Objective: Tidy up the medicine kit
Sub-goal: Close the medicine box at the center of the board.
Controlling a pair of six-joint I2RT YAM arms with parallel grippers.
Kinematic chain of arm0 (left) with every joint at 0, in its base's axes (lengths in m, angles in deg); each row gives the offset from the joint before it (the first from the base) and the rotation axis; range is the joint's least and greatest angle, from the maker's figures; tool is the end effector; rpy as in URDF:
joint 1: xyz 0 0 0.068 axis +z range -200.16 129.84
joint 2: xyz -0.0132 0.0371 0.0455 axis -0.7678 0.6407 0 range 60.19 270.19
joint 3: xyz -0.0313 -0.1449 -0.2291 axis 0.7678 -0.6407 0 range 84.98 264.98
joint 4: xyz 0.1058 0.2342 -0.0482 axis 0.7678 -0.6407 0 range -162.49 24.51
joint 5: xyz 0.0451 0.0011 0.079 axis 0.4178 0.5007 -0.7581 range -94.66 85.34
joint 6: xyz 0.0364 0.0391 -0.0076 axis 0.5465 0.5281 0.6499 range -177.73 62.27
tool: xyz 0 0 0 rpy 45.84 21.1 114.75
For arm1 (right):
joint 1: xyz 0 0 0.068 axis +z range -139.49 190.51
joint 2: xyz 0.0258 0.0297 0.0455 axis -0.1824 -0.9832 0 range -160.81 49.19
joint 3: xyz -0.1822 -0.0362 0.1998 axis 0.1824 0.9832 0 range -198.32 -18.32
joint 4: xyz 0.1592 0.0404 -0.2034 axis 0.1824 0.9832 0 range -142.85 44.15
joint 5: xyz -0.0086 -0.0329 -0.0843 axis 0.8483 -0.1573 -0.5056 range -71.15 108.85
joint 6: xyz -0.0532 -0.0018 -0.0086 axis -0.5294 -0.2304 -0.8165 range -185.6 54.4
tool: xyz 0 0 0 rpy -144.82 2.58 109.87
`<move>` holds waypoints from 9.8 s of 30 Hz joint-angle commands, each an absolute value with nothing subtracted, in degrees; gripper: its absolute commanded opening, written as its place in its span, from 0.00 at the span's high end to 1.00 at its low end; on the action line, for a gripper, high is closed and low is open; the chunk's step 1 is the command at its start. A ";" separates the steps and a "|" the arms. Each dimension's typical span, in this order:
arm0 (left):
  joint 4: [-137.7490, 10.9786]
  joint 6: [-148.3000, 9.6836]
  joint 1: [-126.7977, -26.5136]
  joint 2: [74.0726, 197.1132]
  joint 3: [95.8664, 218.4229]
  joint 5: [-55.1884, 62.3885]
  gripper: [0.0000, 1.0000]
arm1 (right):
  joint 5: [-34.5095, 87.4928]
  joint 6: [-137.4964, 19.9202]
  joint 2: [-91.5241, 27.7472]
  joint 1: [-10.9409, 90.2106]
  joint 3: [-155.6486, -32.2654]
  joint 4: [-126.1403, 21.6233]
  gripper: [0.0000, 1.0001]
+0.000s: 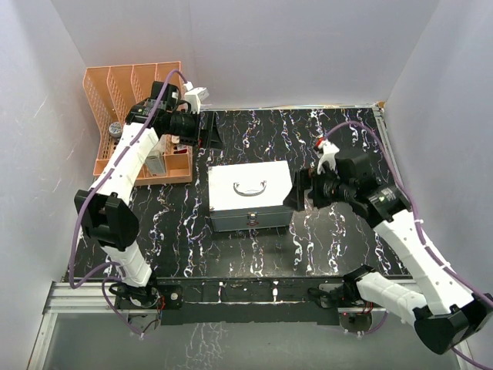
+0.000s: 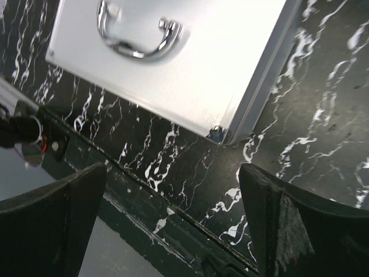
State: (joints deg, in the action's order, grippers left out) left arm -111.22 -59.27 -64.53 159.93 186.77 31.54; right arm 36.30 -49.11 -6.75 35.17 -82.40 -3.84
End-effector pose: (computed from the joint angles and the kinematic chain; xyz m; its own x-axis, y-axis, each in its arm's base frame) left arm 0.3646 -0.1151 0.3715 -0.6853 0.1532 -0.7120 0.5959 0.6801 -0.4272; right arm 0.1662 0.0880 0.3557 -0.7418 -0.0426 -0.6693 -0.4104 0.8181 0.4028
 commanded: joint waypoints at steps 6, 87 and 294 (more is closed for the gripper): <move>-111.52 -59.90 -64.64 162.84 190.73 34.39 0.01 | 45.40 -50.29 2.04 36.67 -68.21 -15.97 0.02; -112.36 -60.72 -64.79 181.65 206.31 34.96 0.02 | -5.40 3.62 -4.84 69.13 -46.61 -52.55 0.02; -111.12 -60.81 -64.70 181.96 204.01 34.24 0.03 | 0.13 -10.41 -33.02 72.51 -34.11 -124.83 0.02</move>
